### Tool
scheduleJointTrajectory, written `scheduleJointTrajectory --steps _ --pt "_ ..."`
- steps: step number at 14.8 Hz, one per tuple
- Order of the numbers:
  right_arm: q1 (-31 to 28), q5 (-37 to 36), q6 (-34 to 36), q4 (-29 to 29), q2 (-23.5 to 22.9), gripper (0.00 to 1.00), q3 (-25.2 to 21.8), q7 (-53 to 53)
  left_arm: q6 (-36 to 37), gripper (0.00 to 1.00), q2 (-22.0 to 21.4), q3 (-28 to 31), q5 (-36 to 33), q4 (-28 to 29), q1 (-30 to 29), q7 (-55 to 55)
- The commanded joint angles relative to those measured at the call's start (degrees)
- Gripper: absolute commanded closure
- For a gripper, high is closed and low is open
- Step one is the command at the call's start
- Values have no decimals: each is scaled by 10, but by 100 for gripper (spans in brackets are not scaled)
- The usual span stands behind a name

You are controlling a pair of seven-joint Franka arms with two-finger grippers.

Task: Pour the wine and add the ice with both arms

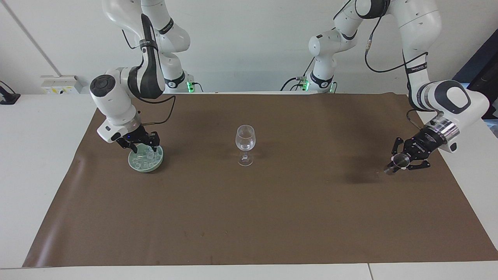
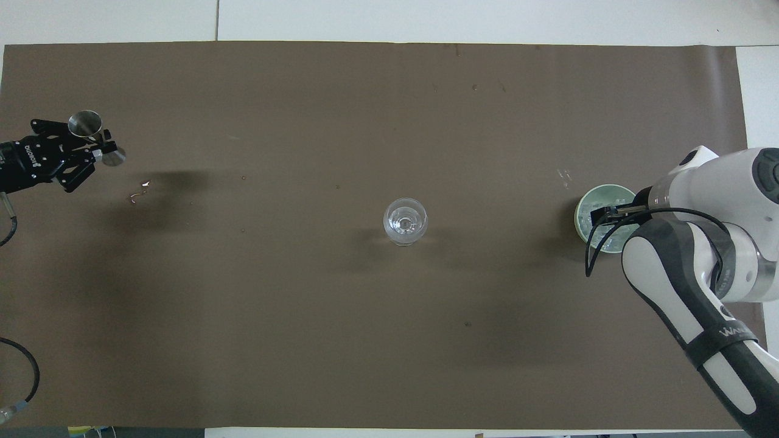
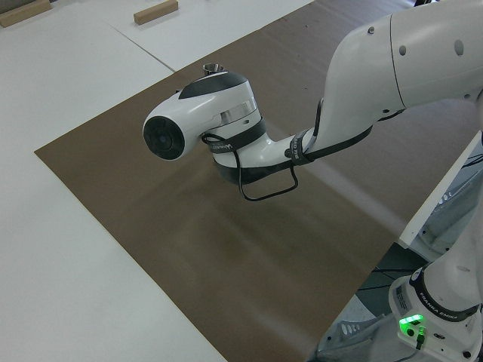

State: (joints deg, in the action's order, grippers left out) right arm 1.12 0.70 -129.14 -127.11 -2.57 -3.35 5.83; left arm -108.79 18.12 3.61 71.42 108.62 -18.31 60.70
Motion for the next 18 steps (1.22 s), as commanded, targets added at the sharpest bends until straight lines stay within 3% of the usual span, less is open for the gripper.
scheduleJointTrajectory --steps 1,5,8,14,18 --pt "-7 9 -29 -5 -20 22 3 28 29 100 -5 -7 52 52 -45 -74" --pt "-3 9 -44 -6 -30 30 3 39 26 100 -3 -6 135 111 -55 -150" --pt "-9 9 -40 -5 -30 30 2 53 29 100 3 -6 177 153 -63 -206" --pt "-15 9 -41 -15 -28 32 3 57 25 100 6 -6 209 192 -67 -258" --pt "-11 9 -41 -15 -28 38 3 56 13 100 2 -6 242 215 -59 -289"
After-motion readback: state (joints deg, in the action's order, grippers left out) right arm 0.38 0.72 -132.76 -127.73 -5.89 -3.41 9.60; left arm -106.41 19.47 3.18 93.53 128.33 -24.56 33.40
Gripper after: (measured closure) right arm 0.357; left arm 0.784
